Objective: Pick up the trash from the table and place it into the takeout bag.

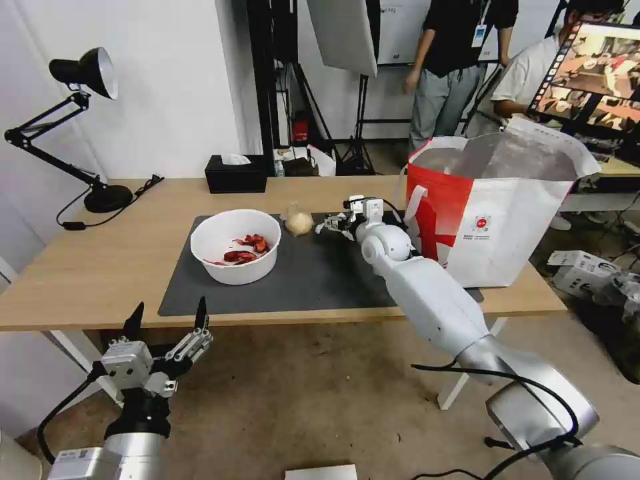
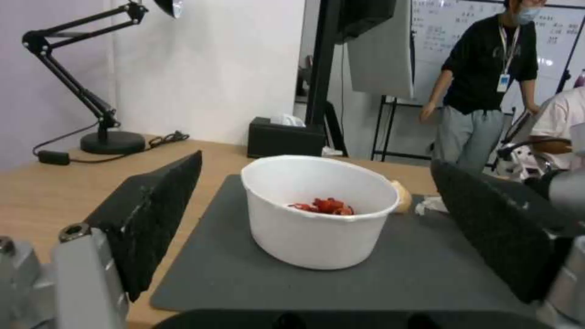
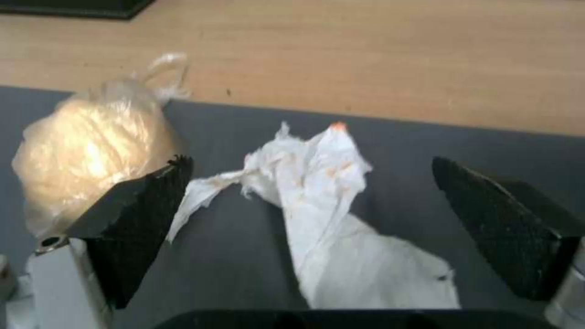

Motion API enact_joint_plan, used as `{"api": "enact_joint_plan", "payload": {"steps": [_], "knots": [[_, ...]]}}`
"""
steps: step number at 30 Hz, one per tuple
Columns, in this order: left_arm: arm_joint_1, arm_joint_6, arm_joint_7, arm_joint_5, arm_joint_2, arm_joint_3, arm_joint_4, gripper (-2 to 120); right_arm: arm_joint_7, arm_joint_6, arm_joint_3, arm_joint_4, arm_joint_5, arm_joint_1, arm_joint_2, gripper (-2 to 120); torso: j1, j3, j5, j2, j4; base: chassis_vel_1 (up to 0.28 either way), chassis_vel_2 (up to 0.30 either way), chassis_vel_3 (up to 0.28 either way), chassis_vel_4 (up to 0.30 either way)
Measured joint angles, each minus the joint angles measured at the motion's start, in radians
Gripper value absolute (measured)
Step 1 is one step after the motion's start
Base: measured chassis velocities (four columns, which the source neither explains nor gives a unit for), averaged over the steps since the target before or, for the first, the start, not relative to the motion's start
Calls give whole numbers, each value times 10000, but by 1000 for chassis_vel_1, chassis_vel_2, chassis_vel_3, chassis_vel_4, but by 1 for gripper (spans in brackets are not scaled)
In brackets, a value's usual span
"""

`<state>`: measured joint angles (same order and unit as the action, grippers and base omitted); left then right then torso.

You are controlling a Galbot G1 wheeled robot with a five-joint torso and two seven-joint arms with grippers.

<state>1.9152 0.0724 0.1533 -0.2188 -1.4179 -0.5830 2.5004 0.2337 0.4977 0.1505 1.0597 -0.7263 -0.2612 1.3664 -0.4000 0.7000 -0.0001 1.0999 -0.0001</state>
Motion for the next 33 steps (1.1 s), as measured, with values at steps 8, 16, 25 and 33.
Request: {"api": "enact_joint_plan", "payload": {"steps": [8, 16, 25, 33], "knots": [[-108, -14, 19, -108, 101, -6, 0, 100, 20, 606, -83, -509, -200, 346, 248, 96, 0, 0, 0, 1, 1, 0, 0, 0, 0], [-172, -34, 106, -190, 120, -6, 0, 100, 40, 1209, -82, -919, -283, 560, 380, 72, 0, -1, 1, 1, 0, 0, 0, 0, 0], [-424, -328, 467, -372, 415, 73, -1, 100, 58, 1271, -68, -1166, -239, 546, 462, 71, 1, 0, 1, 1, 1, 0, 0, 0, 0], [-516, -391, 499, -453, 463, 75, -3, 100, 121, 1251, -94, -1176, -210, 473, 436, 49, 2, -2, -1, 2, -2, 0, 0, 0, 0]]}}
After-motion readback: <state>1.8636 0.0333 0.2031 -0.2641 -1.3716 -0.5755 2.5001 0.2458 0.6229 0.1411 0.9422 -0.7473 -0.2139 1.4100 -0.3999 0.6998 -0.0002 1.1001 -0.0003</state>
